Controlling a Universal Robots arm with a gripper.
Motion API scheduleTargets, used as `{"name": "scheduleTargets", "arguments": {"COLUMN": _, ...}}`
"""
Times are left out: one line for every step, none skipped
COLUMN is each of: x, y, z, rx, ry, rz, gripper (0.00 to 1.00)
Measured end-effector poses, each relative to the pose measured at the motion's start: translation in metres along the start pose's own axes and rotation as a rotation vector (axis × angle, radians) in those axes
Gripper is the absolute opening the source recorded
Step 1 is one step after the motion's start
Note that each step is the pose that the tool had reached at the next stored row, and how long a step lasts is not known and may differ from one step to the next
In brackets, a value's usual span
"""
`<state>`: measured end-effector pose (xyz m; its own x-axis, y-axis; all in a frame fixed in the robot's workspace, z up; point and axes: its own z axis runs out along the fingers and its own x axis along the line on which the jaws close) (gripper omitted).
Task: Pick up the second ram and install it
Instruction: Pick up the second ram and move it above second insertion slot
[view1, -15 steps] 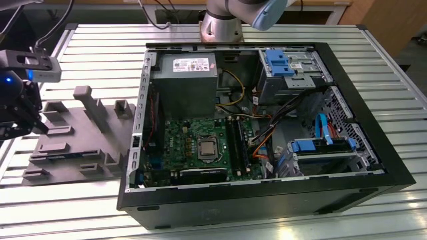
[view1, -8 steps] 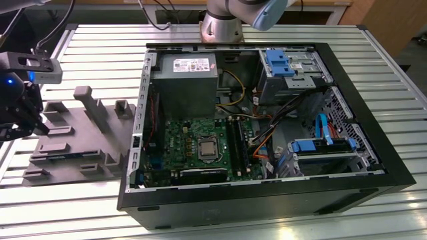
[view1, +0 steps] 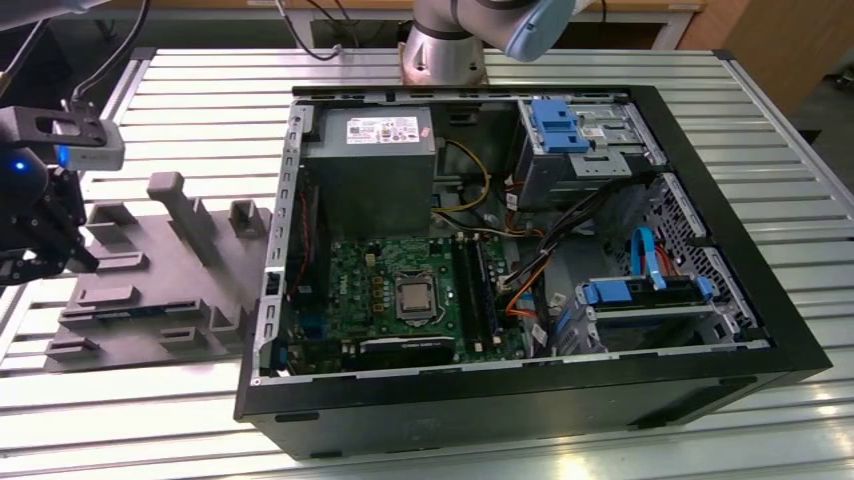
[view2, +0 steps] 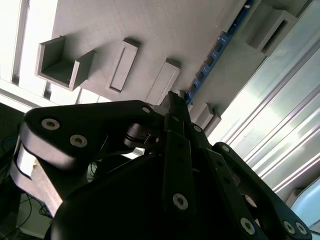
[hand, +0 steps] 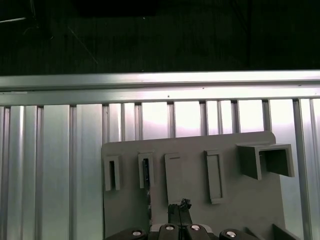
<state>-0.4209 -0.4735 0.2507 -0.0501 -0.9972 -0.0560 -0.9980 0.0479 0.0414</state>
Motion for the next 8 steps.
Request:
{"name": "scheduleTargets", "arguments": {"x": 0.0003, "y": 0.0000, "z": 0.0000, "rx": 0.0000, "ry": 0.0000, "rz": 0.000, "gripper": 0.11}}
{"name": "scheduleTargets", "arguments": {"x": 0.0005, "y": 0.0000, "z": 0.0001, "rx": 0.0000, "ry": 0.0000, "rz": 0.000, "gripper": 0.11}}
{"name": "scheduleTargets", "arguments": {"x": 0.0007, "y": -0.0001, "z": 0.0001, "rx": 0.0001, "ry": 0.0000, "rz": 0.000, "gripper": 0.11}}
{"name": "scheduleTargets", "arguments": {"x": 0.0009, "y": -0.0001, "z": 0.0001, "rx": 0.0000, "ry": 0.0000, "rz": -0.001, "gripper": 0.11}}
{"name": "scheduleTargets", "arguments": {"x": 0.0011, "y": -0.0001, "z": 0.0001, "rx": -0.0001, "ry": 0.0001, "rz": -0.001, "gripper": 0.11}}
{"name": "scheduleTargets", "arguments": {"x": 0.0013, "y": -0.0001, "z": 0.0001, "rx": -0.0001, "ry": 0.0001, "rz": -0.001, "gripper": 0.11}}
{"name": "scheduleTargets", "arguments": {"x": 0.0016, "y": -0.0001, "z": 0.0002, "rx": -0.0001, "ry": 0.0001, "rz": -0.001, "gripper": 0.11}}
{"name": "scheduleTargets", "arguments": {"x": 0.0019, "y": -0.0001, "z": 0.0002, "rx": 0.0000, "ry": 0.0000, "rz": -0.001, "gripper": 0.11}}
